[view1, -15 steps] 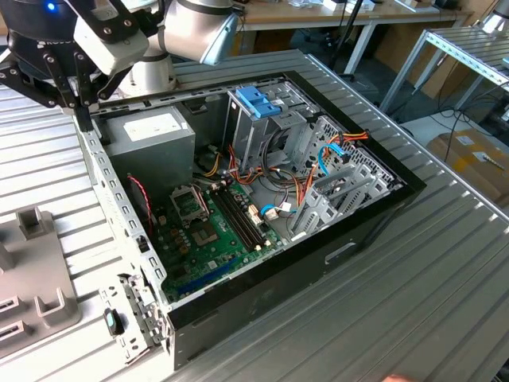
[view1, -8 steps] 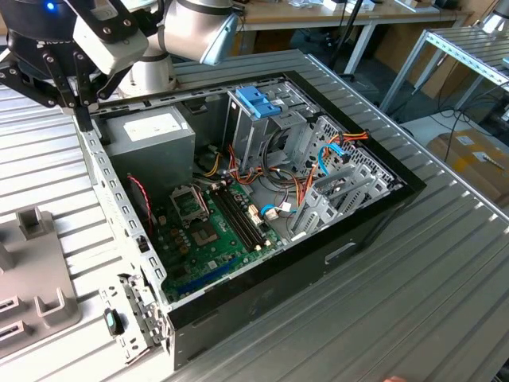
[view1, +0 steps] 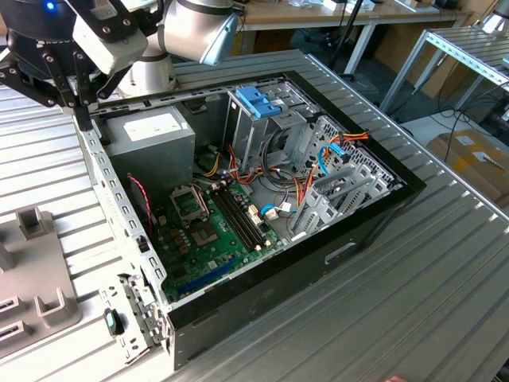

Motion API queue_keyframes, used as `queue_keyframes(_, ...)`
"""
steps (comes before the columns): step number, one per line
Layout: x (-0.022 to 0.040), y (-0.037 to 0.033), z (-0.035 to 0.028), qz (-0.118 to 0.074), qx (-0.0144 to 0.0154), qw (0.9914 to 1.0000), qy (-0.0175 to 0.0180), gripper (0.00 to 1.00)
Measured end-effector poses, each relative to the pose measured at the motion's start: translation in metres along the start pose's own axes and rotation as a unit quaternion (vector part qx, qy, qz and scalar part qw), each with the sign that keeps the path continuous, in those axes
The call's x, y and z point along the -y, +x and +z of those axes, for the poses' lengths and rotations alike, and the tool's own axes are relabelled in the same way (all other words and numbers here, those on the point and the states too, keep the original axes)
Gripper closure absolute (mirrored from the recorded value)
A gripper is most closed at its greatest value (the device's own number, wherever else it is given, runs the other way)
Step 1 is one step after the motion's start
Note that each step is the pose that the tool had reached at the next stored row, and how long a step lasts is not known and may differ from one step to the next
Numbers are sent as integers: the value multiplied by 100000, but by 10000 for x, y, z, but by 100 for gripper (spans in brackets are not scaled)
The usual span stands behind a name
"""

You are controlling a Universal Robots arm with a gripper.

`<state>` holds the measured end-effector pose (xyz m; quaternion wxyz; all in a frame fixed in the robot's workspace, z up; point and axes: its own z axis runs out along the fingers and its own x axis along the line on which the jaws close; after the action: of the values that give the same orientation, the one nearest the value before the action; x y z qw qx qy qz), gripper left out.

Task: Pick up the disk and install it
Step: 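Reach for the disk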

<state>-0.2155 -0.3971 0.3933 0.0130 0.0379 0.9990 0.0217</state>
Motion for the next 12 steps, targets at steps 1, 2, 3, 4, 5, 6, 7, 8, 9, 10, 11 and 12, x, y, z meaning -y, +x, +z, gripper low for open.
queue_keyframes(1, -4, 0, 0, -6, 1, 100000, -1, 89)
queue_keyframes(2, -11, 1, 1, -8, 4, 100000, -3, 89)
queue_keyframes(3, -18, 2, 2, -4, 3, 100000, -1, 89)
queue_keyframes(4, -27, 3, 2, -4, 3, 100000, -2, 89)
queue_keyframes(5, -40, 4, 3, -7, 2, 100000, 1, 89)
queue_keyframes(6, -46, 5, 3, -6, 3, 100000, 0, 89)
queue_keyframes(7, -50, 5, 3, -6, 3, 100000, 1, 89)
queue_keyframes(8, -54, 5, 4, -13, 6, 100000, -8, 89)
queue_keyframes(9, -56, 6, 4, -13, 3, 100000, -4, 89)
queue_keyframes(10, -58, 6, 3, -7, 0, 100000, 2, 89)
queue_keyframes(11, -59, 6, 5, -10, 9, 100000, -8, 89)
queue_keyframes(12, -61, 6, 4, -6, 3, 100000, -2, 89)
